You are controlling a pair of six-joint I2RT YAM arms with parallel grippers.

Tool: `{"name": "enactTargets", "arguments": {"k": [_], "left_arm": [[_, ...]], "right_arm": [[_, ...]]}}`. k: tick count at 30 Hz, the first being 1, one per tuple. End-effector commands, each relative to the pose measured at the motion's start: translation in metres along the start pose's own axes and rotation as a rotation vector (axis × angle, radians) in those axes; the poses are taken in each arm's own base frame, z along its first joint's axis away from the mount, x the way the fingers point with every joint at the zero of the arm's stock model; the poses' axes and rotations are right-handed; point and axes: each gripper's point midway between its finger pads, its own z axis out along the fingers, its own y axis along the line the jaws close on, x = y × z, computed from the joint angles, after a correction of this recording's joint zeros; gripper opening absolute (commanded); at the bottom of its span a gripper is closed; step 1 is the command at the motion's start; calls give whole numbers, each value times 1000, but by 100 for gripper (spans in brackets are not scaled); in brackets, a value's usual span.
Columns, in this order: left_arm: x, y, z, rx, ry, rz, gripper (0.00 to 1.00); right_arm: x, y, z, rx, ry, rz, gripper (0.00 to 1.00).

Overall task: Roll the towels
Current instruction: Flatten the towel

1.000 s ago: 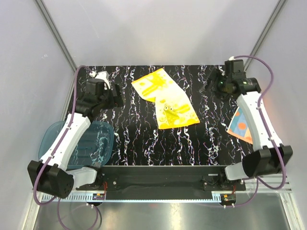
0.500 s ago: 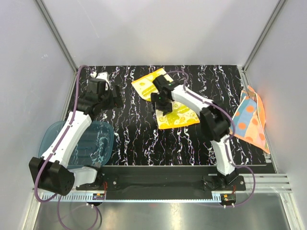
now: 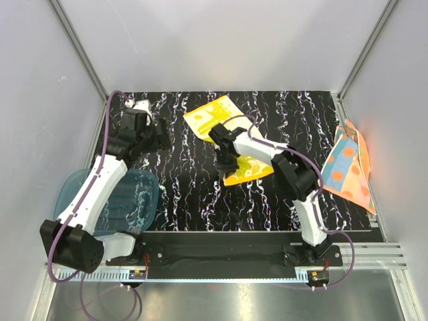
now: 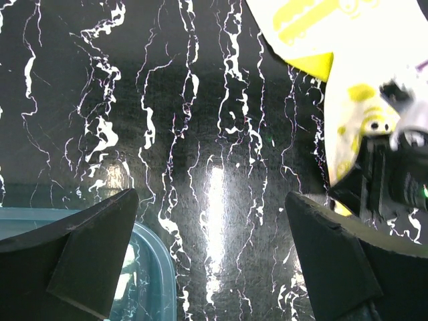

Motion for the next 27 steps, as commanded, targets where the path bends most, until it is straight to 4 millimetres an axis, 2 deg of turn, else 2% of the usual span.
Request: {"name": "enactTargets", "arguments": {"k": [1,2,4,5,6,8,9,10,11,12,14,16,17,18,22,23,24,25,26,27], "left_arm": [[-23,-4,-9,4,-65,9,99],[-22,-3,-8,1,-60,8,99],[-21,-2,-7,-5,-57,5,99],[-19,-2,-5,-12,-48,5,99],[-18,0,-3,-23,-44,5,99],[-15,4,6,-66,-27,5,99],[-9,2,8,-78,-3,14,99],[-14,1,9,-102,-7,16,99],[-4,-3,20,-118,45,18,99],[-4,-7,24,-122,58,16,99],[-3,-20,38,-128,74,10,99],[-11,-33,53,-108,35,-5,99],[-10,-37,67,-114,39,-5,99],[-18,-48,77,-98,3,-6,99],[-39,-74,122,-74,4,45,99],[-21,-69,147,-109,81,85,99],[-46,-80,152,-97,42,83,99],[-47,-78,161,-117,56,89,99],[-33,-70,182,-151,122,94,99],[-49,-76,187,-138,97,78,99]], "right_arm": [[34,-24,1,71,39,-29,25],[50,-43,5,128,63,-28,22],[58,-55,-15,159,35,-9,13],[70,-72,-19,210,39,-1,13],[70,-75,-40,207,-1,11,14],[82,-91,-55,251,-27,36,24],[81,-93,-74,238,-67,50,37],[84,-96,-82,244,-84,70,57],[89,-101,-87,250,-91,78,64],[87,-100,-101,227,-130,93,71],[88,-102,-108,214,-162,115,81],[82,-100,-119,172,-206,138,83],[82,-99,-120,157,-208,146,84],[77,-98,-127,128,-234,161,84],[69,-108,-146,53,-270,208,84],[68,-116,-155,44,-288,230,84],[69,-119,-160,42,-293,228,84],[70,-122,-163,43,-297,234,84],[73,-126,-167,48,-296,239,84],[75,-126,-174,38,-311,238,84]]}}
